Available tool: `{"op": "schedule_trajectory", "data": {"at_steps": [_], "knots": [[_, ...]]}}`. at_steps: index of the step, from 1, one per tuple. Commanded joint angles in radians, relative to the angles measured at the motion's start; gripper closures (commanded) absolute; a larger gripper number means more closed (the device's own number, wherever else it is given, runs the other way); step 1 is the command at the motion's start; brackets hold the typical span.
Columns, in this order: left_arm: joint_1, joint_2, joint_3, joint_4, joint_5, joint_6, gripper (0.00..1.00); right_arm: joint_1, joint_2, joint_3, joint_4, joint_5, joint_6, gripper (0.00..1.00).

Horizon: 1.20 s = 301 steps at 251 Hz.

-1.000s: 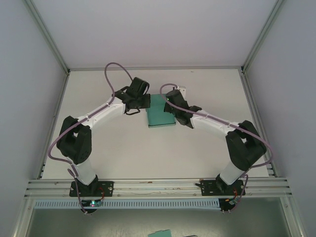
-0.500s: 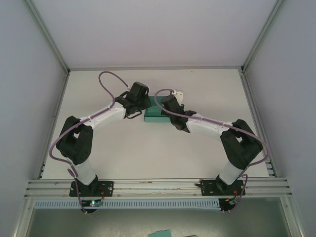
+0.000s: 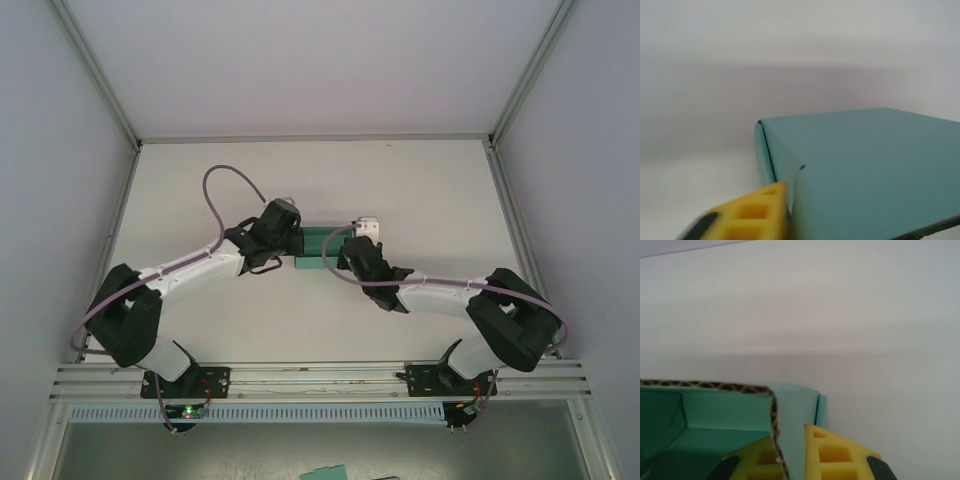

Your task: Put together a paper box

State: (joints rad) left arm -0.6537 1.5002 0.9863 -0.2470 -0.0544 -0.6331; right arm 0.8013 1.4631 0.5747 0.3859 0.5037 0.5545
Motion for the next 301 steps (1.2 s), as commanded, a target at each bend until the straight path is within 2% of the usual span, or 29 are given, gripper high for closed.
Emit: {"op": "schedule_trajectory", "data": {"at_steps": [1,42,64,68,96,113,125,144,171,195,241,252,278,301], "knots": [[-0.026,-0.081,-0.041,-0.005,0.03,0.055,0.65,0.028,-0.027,-0.078,-0.001,0.053,-0.035,1.0],[-0.032,-0.153,-0.027,-0.089,0.015,0.027,0.33,0.071,-0.038,-0.13,0.013,0.11,-0.016,1.0],[-0.031,-0.2,-0.003,-0.145,0.006,-0.011,0.02,0.096,-0.038,-0.137,0.014,0.128,-0.033,1.0],[-0.031,-0.208,0.001,-0.155,0.001,-0.019,0.0,0.101,-0.039,-0.137,0.013,0.137,-0.033,1.0],[-0.021,-0.238,0.038,-0.264,-0.064,-0.096,0.0,0.125,-0.046,-0.147,0.007,0.171,-0.016,1.0],[0.024,-0.23,0.044,-0.299,-0.093,-0.154,0.0,0.142,-0.042,-0.15,0.016,0.186,-0.017,1.0],[0.08,-0.212,0.036,-0.285,-0.04,-0.185,0.0,0.157,-0.035,-0.151,0.026,0.201,-0.029,1.0],[0.142,-0.171,0.013,-0.202,0.104,-0.206,0.0,0.176,-0.013,-0.145,0.037,0.22,-0.031,1.0],[0.165,-0.091,-0.009,-0.091,0.232,-0.232,0.0,0.204,0.015,-0.134,0.03,0.257,-0.008,0.96],[0.172,-0.011,-0.003,-0.069,0.265,-0.265,0.0,0.219,0.029,-0.12,0.022,0.266,-0.008,0.95],[0.173,0.1,-0.08,0.091,0.368,-0.339,0.16,0.268,0.036,-0.071,-0.112,0.285,0.042,0.88],[0.173,0.116,-0.089,0.103,0.372,-0.337,0.18,0.278,0.03,-0.065,-0.135,0.284,0.051,0.85],[0.173,0.155,-0.1,0.108,0.371,-0.324,0.33,0.301,0.001,-0.039,-0.23,0.27,0.093,0.79],[0.173,0.189,-0.121,0.143,0.388,-0.322,0.41,0.332,-0.039,-0.026,-0.314,0.255,0.124,0.73]]}}
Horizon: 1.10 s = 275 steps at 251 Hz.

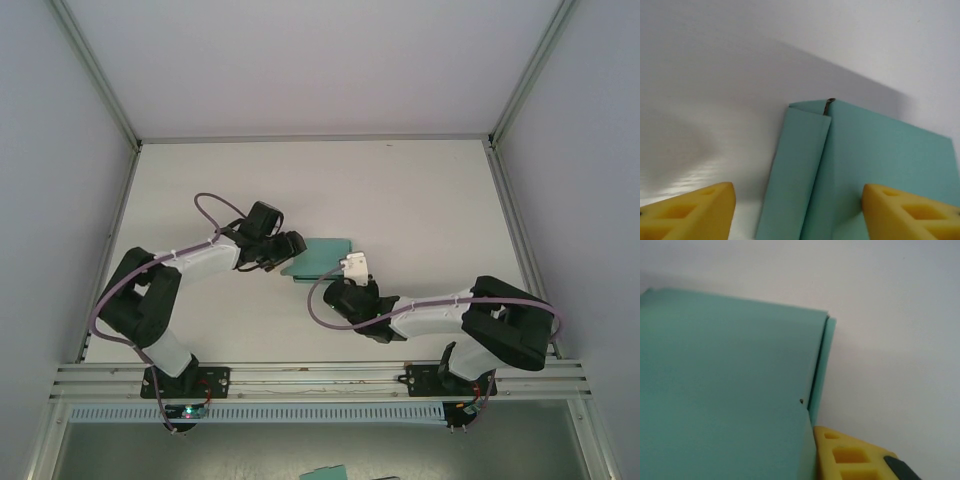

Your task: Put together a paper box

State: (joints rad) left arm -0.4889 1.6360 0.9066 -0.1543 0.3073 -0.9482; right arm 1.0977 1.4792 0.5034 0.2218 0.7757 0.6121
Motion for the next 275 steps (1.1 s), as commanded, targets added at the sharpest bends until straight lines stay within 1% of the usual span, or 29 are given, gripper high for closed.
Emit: {"op": "schedule_trajectory", "data": {"at_steps": [1,22,39,63,73,90,110,132,142,159,169,177,189,198,216,230,249,261,275], "knots": [[0.009,0.054,-0.042,0.052,0.027,-0.007,0.42,0.037,-0.057,0.046,-0.154,-0.017,0.066,0.72],[0.008,0.082,-0.054,0.079,0.035,0.007,0.48,0.064,-0.11,0.038,-0.228,-0.033,0.101,0.64],[0.008,0.105,-0.051,0.092,0.045,0.031,0.5,0.079,-0.178,0.018,-0.295,-0.06,0.131,0.52],[0.011,0.132,-0.048,0.107,0.047,0.056,0.53,0.08,-0.296,-0.03,-0.376,-0.124,0.158,0.43],[0.014,0.144,-0.049,0.116,0.05,0.063,0.55,0.078,-0.354,-0.049,-0.396,-0.132,0.149,0.38],[0.027,0.16,-0.053,0.136,0.063,0.068,0.58,0.06,-0.454,-0.078,-0.388,-0.162,0.088,0.26],[0.053,0.174,-0.072,0.172,0.088,0.064,0.64,0.011,-0.573,-0.096,-0.365,-0.198,0.048,0.16],[0.083,0.178,-0.106,0.226,0.11,0.058,0.67,-0.067,-0.692,-0.143,-0.264,-0.293,0.008,0.02],[0.097,0.181,-0.122,0.258,0.135,0.054,0.67,-0.116,-0.735,-0.17,-0.209,-0.345,0.017,0.01],[0.117,0.188,-0.152,0.329,0.177,0.04,0.68,-0.227,-0.779,-0.2,-0.144,-0.482,0.049,0.01],[0.128,0.192,-0.166,0.361,0.191,0.031,0.72,-0.295,-0.777,-0.193,-0.151,-0.554,0.096,0.02],[0.135,0.197,-0.174,0.377,0.192,0.029,0.73,-0.342,-0.761,-0.177,-0.173,-0.608,0.124,0.02],[0.146,0.208,-0.176,0.394,0.208,0.04,0.73,-0.394,-0.718,-0.139,-0.199,-0.682,0.104,0.02],[0.152,0.218,-0.179,0.412,0.23,0.043,0.74,-0.408,-0.675,-0.101,-0.224,-0.711,0.079,0.01],[0.167,0.239,-0.196,0.481,0.277,0.028,0.81,-0.416,-0.576,-0.029,-0.251,-0.716,0.034,0.01],[0.18,0.254,-0.216,0.544,0.309,0.005,0.84,-0.434,-0.496,0.017,-0.241,-0.734,0.026,0.02],[0.196,0.271,-0.24,0.613,0.343,-0.022,0.85,-0.483,-0.387,0.046,-0.158,-0.848,0.035,0.02],[0.202,0.278,-0.248,0.625,0.347,-0.024,0.86,-0.516,-0.315,0.06,-0.094,-0.926,0.058,0.01],[0.204,0.278,-0.251,0.615,0.338,-0.015,0.86,-0.548,-0.226,0.1,-0.073,-1.003,0.074,0.01]]}}
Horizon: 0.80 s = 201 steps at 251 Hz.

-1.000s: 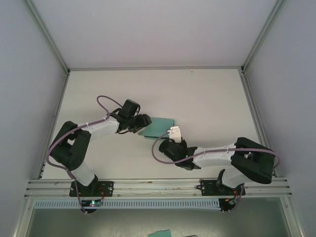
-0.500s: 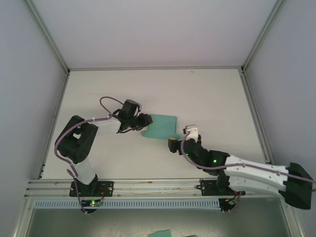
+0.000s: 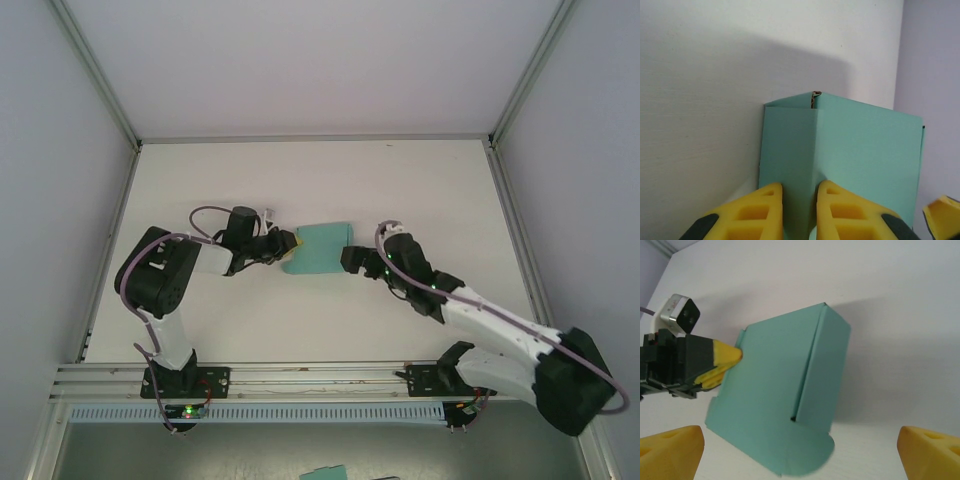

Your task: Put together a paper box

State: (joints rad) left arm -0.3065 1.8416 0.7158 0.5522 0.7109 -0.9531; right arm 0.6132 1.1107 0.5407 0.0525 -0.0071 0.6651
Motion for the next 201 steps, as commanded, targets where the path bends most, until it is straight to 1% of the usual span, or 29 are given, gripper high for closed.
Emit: {"op": "schedule_trajectory", "data": {"at_steps": [1,25,39,58,90,114,135,136,158,201], "knots": [[0.023,0.073,-0.061,-0.092,-0.068,-0.009,0.86,-0.066,0.149,0.066,0.096,-0.226,0.021,0.01],[0.023,0.068,-0.065,-0.101,-0.067,0.008,0.86,-0.102,0.302,0.167,0.092,-0.359,0.015,0.02],[0.024,0.065,-0.065,-0.106,-0.07,0.012,0.86,-0.112,0.379,0.215,0.097,-0.422,0.016,0.05],[0.025,0.065,-0.069,-0.109,-0.072,0.011,0.86,-0.115,0.456,0.254,0.106,-0.473,0.023,0.06],[0.027,0.063,-0.069,-0.111,-0.07,0.015,0.86,-0.122,0.52,0.24,0.22,-0.529,0.05,0.15],[0.027,0.053,-0.073,-0.103,-0.073,0.019,0.87,-0.13,0.541,0.213,0.287,-0.537,0.07,0.15],[0.028,0.05,-0.075,-0.112,-0.075,0.026,0.87,-0.154,0.553,0.181,0.284,-0.508,0.065,0.14],[0.029,0.05,-0.075,-0.113,-0.076,0.024,0.87,-0.155,0.554,0.179,0.284,-0.506,0.063,0.12],[0.03,0.056,-0.071,-0.131,-0.083,0.037,0.88,-0.174,0.543,0.128,0.26,-0.442,0.04,0.13],[0.033,0.079,-0.069,-0.118,-0.071,0.033,0.88,-0.18,0.502,0.067,0.269,-0.449,0.045,0.12]]}}
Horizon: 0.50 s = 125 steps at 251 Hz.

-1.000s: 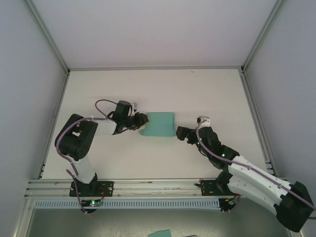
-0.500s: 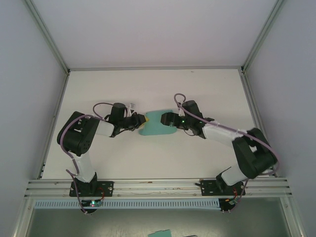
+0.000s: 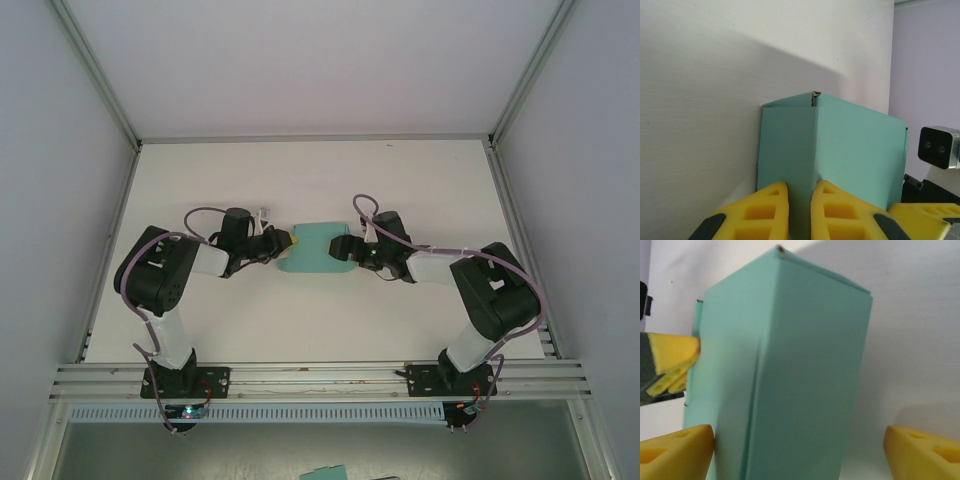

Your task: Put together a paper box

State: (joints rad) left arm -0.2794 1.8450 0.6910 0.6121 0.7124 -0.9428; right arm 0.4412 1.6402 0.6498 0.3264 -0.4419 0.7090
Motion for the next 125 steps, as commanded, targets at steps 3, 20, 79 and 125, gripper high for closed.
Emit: {"op": "schedule_trajectory", "data": {"at_steps": [3,20,79,125], "knots": [[0.006,0.077,-0.042,-0.177,-0.072,0.023,0.88,-0.006,-0.028,-0.043,0.0,-0.016,0.003,0.12],[0.007,0.082,-0.042,-0.167,-0.068,0.023,0.88,0.0,-0.016,-0.04,0.026,-0.033,0.014,0.12],[0.006,0.08,-0.036,-0.174,-0.063,0.05,0.87,0.045,0.09,0.04,0.237,-0.149,0.112,0.21],[0.006,0.054,-0.025,-0.182,-0.057,0.085,0.87,0.032,0.056,0.011,0.354,-0.193,0.175,0.35]]}}
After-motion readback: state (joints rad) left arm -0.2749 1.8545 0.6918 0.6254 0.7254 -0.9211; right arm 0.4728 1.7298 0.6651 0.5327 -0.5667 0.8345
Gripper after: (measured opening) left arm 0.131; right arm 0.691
